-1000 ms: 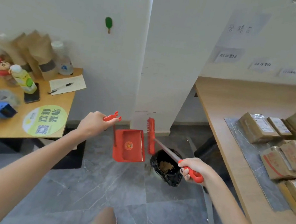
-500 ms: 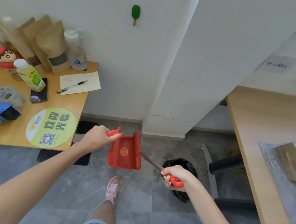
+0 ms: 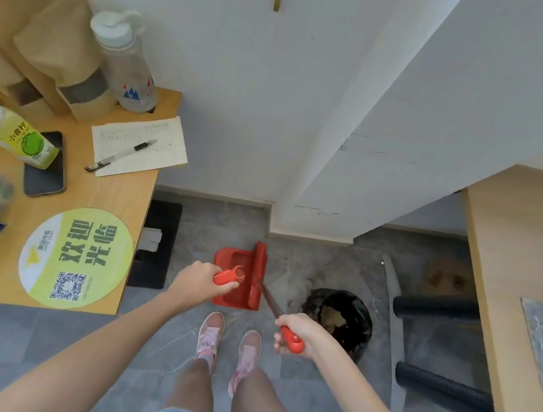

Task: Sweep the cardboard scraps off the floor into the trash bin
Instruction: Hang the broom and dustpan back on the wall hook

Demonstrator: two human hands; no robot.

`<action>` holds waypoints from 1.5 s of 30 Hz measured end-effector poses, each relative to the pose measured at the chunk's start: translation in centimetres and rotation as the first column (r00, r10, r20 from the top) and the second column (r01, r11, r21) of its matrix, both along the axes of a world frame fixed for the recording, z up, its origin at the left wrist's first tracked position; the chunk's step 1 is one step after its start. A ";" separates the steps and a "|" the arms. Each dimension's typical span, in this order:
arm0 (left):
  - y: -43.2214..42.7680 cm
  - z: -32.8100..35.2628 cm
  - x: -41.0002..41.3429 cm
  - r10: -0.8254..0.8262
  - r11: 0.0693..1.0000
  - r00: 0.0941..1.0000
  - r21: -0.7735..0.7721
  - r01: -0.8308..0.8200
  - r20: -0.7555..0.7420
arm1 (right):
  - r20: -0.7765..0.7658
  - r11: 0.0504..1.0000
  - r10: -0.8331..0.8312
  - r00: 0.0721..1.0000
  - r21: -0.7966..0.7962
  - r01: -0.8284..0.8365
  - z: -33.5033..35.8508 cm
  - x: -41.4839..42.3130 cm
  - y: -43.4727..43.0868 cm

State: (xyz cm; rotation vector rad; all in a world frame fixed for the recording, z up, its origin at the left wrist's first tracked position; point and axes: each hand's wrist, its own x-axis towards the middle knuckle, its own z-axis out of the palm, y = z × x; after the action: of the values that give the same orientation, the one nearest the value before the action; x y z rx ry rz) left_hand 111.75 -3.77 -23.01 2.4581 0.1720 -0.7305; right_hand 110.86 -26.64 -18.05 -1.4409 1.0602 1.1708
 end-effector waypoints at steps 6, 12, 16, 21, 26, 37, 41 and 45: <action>0.4 -2.1 1.3 -0.072 0.988 0.995 0.141 0.061 0.071 | -0.044 0.983 0.154 0.987 0.105 -0.149 -0.5 2.8 1.9; 1.4 -3.1 2.1 -0.088 0.993 0.995 0.086 0.084 0.054 | 0.007 0.969 0.169 0.986 0.184 -0.167 -1.1 5.0 2.6; 0.8 -3.2 2.3 -0.043 0.999 0.999 0.033 0.042 0.017 | 0.216 0.909 0.232 0.948 0.300 -0.291 -0.9 5.0 2.3; 0.7 -3.8 2.5 -0.041 0.998 0.999 -0.052 0.042 0.023 | 0.533 0.654 0.721 0.442 -0.312 -0.689 -0.5 4.9 3.2; 0.3 -3.6 1.8 -0.023 0.994 0.999 -0.103 0.026 0.033 | 0.484 0.551 0.827 0.287 -0.595 -0.585 0.9 7.0 6.4; -0.5 -3.7 0.3 -0.021 0.986 0.989 -0.162 0.045 0.149 | 0.539 0.563 0.801 0.259 -0.534 -0.630 -0.1 5.8 9.0; -0.4 -3.8 0.2 -0.028 0.981 0.987 -0.186 0.057 0.156 | 0.578 0.580 0.779 0.244 -0.515 -0.631 -0.5 5.7 8.8; -0.2 -3.9 0.3 -0.025 0.988 0.986 -0.146 0.050 0.165 | 0.624 0.653 0.725 0.293 -0.488 -0.579 -0.9 5.4 8.9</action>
State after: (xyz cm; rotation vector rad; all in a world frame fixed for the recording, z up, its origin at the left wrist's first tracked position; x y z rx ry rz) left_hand 112.04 -3.97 -26.91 2.3694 0.0078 -0.5344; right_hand 116.30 -17.73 -18.91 -2.3516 -0.1603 0.7529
